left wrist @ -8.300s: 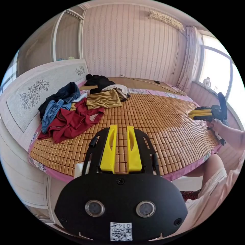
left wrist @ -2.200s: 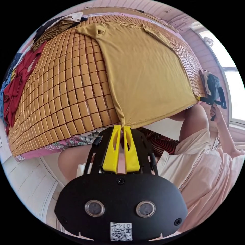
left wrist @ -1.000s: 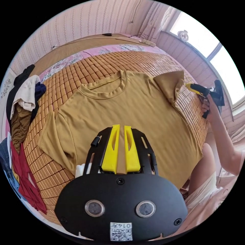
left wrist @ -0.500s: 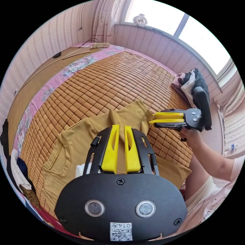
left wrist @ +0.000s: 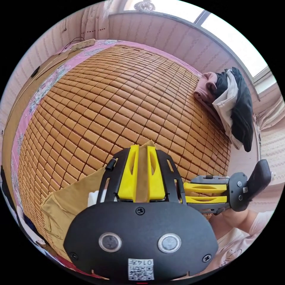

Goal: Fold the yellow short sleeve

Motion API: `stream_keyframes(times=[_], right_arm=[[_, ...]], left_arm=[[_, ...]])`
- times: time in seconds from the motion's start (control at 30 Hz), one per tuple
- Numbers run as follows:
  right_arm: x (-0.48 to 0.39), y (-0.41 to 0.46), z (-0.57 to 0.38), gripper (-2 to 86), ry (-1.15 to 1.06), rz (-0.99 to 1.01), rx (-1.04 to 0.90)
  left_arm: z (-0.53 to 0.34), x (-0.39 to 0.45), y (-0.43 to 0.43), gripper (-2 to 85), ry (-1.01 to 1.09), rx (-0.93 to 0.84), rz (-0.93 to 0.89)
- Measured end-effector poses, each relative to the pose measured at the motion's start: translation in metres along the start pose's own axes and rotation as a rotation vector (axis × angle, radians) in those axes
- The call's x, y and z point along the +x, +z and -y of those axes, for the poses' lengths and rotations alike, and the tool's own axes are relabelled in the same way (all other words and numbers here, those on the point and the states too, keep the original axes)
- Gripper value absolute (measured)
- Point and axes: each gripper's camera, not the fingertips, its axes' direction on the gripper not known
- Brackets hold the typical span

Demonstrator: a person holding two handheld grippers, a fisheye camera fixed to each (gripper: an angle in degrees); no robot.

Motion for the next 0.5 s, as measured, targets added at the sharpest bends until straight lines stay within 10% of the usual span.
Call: stream_keyframes(times=[0.5], right_arm=[[0.029, -0.011, 0.005, 0.3, 0.048, 0.025, 0.047]], left_arm=[[0.019, 0.010, 0.003, -0.9, 0.033, -0.014, 0.106]])
